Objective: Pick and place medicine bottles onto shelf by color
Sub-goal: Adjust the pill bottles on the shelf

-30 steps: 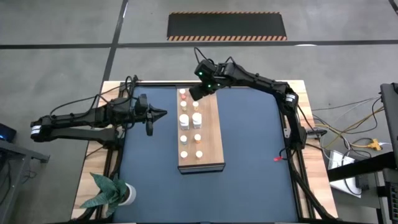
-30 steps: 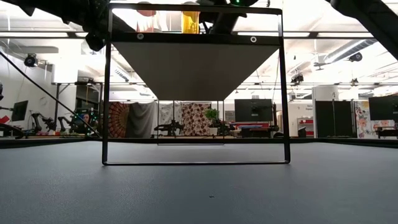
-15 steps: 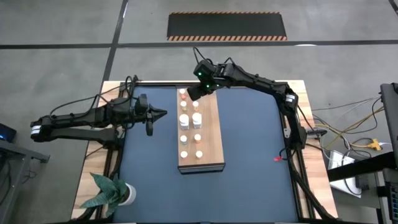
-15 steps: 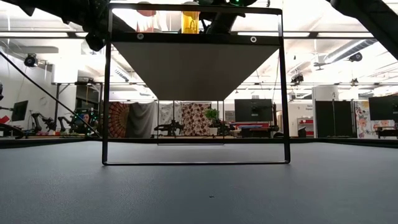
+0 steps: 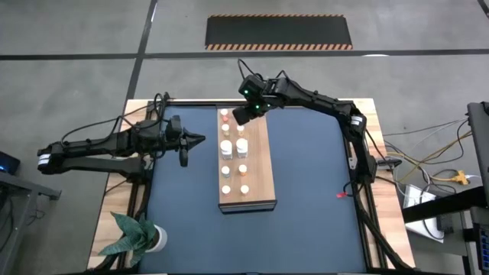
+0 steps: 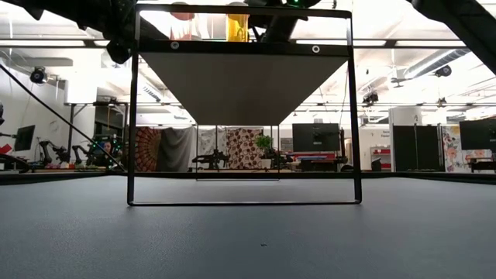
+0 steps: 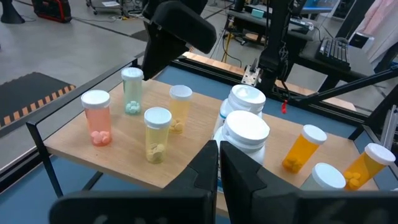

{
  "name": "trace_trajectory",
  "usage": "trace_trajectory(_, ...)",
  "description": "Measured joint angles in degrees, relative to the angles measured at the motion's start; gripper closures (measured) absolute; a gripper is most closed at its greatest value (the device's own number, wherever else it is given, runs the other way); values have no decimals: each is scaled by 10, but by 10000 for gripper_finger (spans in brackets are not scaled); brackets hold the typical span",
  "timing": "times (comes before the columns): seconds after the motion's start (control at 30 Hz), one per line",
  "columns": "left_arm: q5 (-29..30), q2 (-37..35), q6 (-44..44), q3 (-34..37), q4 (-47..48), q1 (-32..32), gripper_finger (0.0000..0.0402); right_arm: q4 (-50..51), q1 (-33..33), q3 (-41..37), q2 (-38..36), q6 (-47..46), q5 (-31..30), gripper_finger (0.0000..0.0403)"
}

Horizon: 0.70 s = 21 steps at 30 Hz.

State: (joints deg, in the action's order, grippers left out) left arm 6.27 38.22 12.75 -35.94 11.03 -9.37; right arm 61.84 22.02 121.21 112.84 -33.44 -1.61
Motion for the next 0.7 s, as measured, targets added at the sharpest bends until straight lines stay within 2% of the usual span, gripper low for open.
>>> trace_trajectory(0.13,0,0,0,0,0,0,402,1,0,-8,0,5,-16,394)
trace_trajectory(0.37,0,0,-1,0,0,0,402,-48,-1,-31,0,2,-9,394)
trace_trajectory(0.7,0,0,-1,0,1,0,402,-55,-4,-33,0,0,-9,394)
